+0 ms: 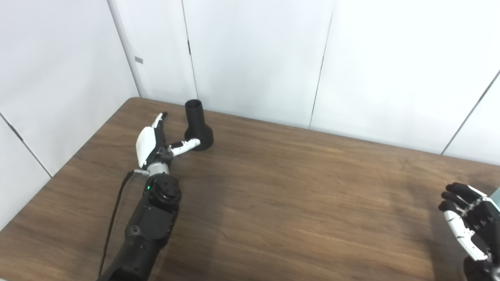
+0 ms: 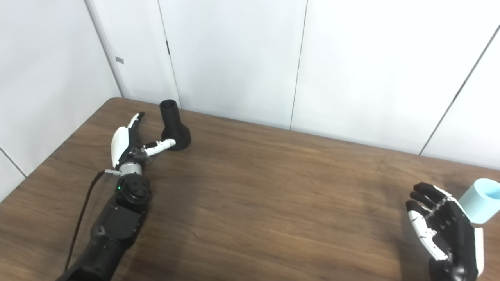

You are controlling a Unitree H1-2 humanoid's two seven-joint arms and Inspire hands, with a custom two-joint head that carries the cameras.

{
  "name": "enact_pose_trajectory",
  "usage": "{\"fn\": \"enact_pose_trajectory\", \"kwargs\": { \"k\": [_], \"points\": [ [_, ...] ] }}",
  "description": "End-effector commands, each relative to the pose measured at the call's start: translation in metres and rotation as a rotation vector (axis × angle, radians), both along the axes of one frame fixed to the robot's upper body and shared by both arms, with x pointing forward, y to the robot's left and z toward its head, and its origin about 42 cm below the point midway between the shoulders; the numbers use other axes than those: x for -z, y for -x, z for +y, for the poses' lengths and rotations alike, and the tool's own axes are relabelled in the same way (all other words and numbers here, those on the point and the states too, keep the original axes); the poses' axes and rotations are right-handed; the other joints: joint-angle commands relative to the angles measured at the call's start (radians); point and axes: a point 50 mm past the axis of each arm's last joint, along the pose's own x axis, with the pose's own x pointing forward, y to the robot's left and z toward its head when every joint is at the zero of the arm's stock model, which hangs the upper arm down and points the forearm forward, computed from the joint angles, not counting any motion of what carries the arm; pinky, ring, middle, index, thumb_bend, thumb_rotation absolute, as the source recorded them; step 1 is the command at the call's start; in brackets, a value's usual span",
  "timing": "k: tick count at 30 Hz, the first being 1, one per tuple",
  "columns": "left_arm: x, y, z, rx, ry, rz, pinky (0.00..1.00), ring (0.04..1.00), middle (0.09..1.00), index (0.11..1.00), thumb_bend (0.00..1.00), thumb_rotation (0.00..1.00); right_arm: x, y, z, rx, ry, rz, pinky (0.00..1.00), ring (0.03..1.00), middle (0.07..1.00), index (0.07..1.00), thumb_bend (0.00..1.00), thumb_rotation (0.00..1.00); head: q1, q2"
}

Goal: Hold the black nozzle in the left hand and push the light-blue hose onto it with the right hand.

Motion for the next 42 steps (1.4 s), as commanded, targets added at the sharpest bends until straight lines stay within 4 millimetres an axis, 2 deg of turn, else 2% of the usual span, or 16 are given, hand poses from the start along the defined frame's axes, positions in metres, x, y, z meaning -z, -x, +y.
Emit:
{"fn": "enact_pose_trajectory", "kwargs": {
  "k": [1, 6, 12, 15, 19, 23, 28, 31, 33, 34, 36, 42],
  "points": [
    [0.015, 0.010, 0.002, 0.043, 0.034, 0.153, 1.00, 0.952, 0.947, 0.912, 1.00, 0.28, -0.016, -0.002, 0.003, 0.000, 0.011, -0.056, 0.58, 0.693, 0.698, 0.649, 0.12, 0.14, -0.002, 0.001],
    [0.006, 0.014, 0.005, 0.145, 0.046, 0.233, 1.00, 0.985, 0.955, 0.900, 1.00, 0.31, -0.020, -0.001, 0.006, 0.000, 0.013, -0.056, 0.60, 0.703, 0.706, 0.658, 0.10, 0.02, -0.004, -0.001],
    [0.004, 0.018, 0.007, 0.231, 0.067, 0.289, 1.00, 0.958, 0.926, 0.880, 1.00, 0.33, -0.023, 0.001, 0.008, 0.002, 0.014, -0.046, 0.63, 0.725, 0.724, 0.677, 0.08, 0.00, -0.007, -0.004],
    [0.003, 0.018, 0.008, 0.265, 0.087, 0.294, 0.71, 0.829, 0.864, 0.878, 1.00, 0.33, -0.023, 0.001, 0.008, 0.002, 0.013, -0.043, 0.63, 0.727, 0.728, 0.681, 0.08, 0.00, -0.008, -0.004],
    [0.002, 0.018, 0.007, 0.301, 0.059, 0.302, 0.65, 0.778, 0.820, 0.855, 1.00, 0.33, -0.025, 0.001, 0.009, 0.006, 0.021, -0.044, 0.61, 0.713, 0.715, 0.671, 0.07, 0.00, -0.013, -0.005],
    [0.004, 0.016, 0.006, 0.342, 0.093, 0.275, 0.72, 0.812, 0.853, 0.851, 1.00, 0.30, -0.027, 0.002, 0.010, 0.004, 0.018, -0.041, 0.62, 0.712, 0.715, 0.670, 0.07, 0.00, -0.016, -0.003],
    [0.006, 0.009, 0.005, 0.362, 0.100, 0.282, 0.73, 0.808, 0.856, 0.856, 1.00, 0.24, -0.028, 0.004, 0.012, 0.002, 0.019, -0.042, 0.62, 0.717, 0.718, 0.673, 0.08, 0.00, -0.022, -0.002],
    [0.007, 0.005, 0.001, 0.353, 0.067, 0.316, 0.73, 0.813, 0.856, 0.854, 1.00, 0.25, -0.030, 0.005, 0.013, 0.005, 0.023, -0.040, 0.62, 0.716, 0.717, 0.671, 0.08, 0.00, -0.025, -0.002],
    [0.005, 0.002, -0.004, 0.351, 0.037, 0.342, 0.82, 0.862, 0.870, 0.854, 1.00, 0.25, -0.031, 0.006, 0.013, 0.004, 0.026, -0.041, 0.61, 0.710, 0.712, 0.668, 0.07, 0.00, -0.028, -0.001],
    [0.005, 0.001, -0.006, 0.351, 0.024, 0.350, 0.91, 0.905, 0.883, 0.854, 1.00, 0.25, -0.031, 0.006, 0.014, 0.003, 0.025, -0.041, 0.61, 0.709, 0.712, 0.668, 0.07, 0.00, -0.028, -0.001],
    [0.005, -0.001, -0.009, 0.351, 0.002, 0.364, 0.98, 0.976, 0.912, 0.857, 1.00, 0.25, -0.032, 0.007, 0.015, -0.002, 0.002, -0.040, 0.61, 0.711, 0.714, 0.671, 0.07, 0.00, -0.031, -0.001],
    [0.008, 0.000, -0.008, 0.358, -0.102, 0.382, 1.00, 0.968, 0.905, 0.862, 1.00, 0.24, -0.034, 0.009, 0.018, 0.003, -0.013, -0.032, 0.63, 0.728, 0.731, 0.686, 0.07, 0.00, -0.037, 0.000]
  ]
}}
